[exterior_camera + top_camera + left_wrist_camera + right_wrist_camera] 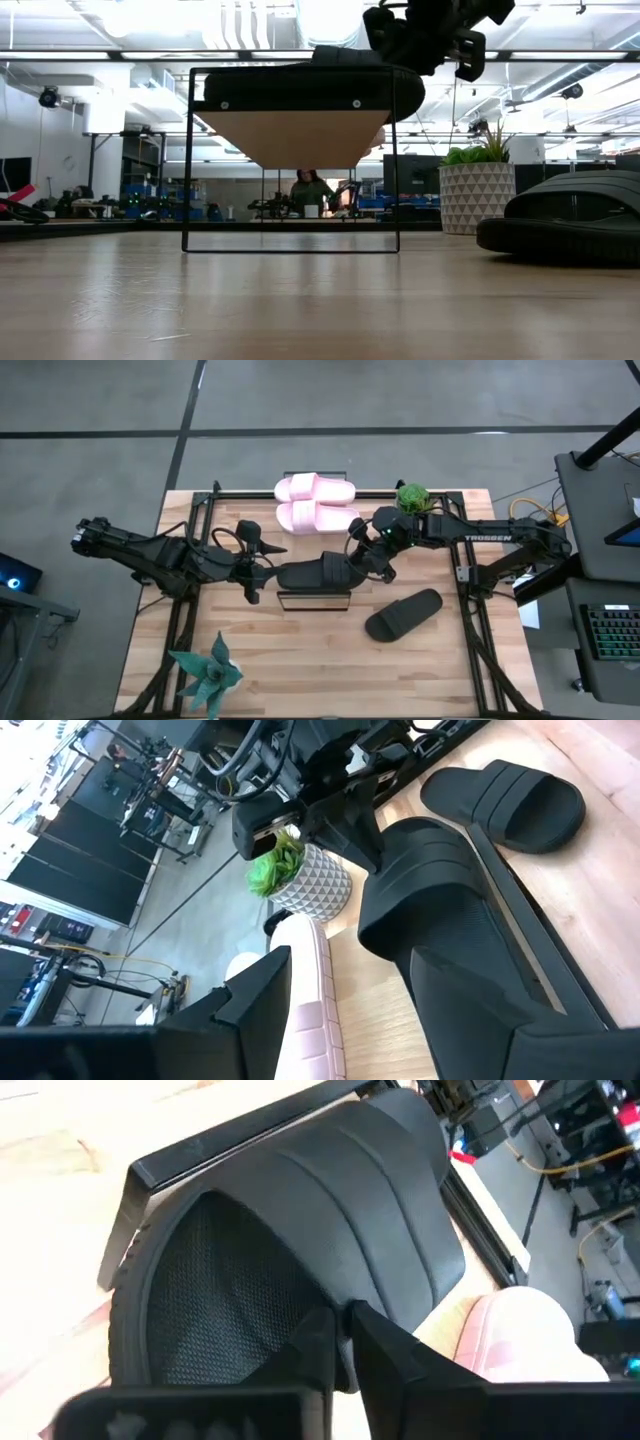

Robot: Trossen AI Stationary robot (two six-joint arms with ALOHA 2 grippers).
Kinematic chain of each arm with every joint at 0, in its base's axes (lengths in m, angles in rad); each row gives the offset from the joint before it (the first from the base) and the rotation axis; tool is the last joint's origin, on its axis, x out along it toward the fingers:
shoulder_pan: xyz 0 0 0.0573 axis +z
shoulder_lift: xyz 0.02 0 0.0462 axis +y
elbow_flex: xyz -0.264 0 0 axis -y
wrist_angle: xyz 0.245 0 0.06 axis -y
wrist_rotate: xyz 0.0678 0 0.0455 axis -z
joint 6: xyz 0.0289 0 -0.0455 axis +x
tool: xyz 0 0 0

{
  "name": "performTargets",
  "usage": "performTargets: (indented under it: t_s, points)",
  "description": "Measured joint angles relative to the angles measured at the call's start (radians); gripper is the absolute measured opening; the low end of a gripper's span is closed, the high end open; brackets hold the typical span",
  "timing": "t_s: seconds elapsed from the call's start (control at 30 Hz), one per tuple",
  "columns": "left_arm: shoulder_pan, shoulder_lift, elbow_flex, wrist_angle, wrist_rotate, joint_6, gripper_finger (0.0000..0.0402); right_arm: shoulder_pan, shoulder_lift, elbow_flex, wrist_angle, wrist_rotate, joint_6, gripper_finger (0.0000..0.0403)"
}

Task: Pick and place slides into the shelf
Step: Put the left black slide on the shelf, then put the black slide on the shelf

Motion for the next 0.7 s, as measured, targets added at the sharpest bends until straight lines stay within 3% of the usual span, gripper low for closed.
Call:
performTargets:
  t_s: [0.47, 0.7]
  points:
    - [0.000, 0.000, 0.000, 0.000, -0.012, 0.002, 0.0191, 0.006, 0.000, 0.002, -0.006, 0.009, 0.081, 0.0204]
    - [0.000, 0.000, 0.000, 0.000, -0.055, 0.001, 0.0191, 0.014, 0.000, 0.079, -0.090, 0.009, 0.170, 0.0255]
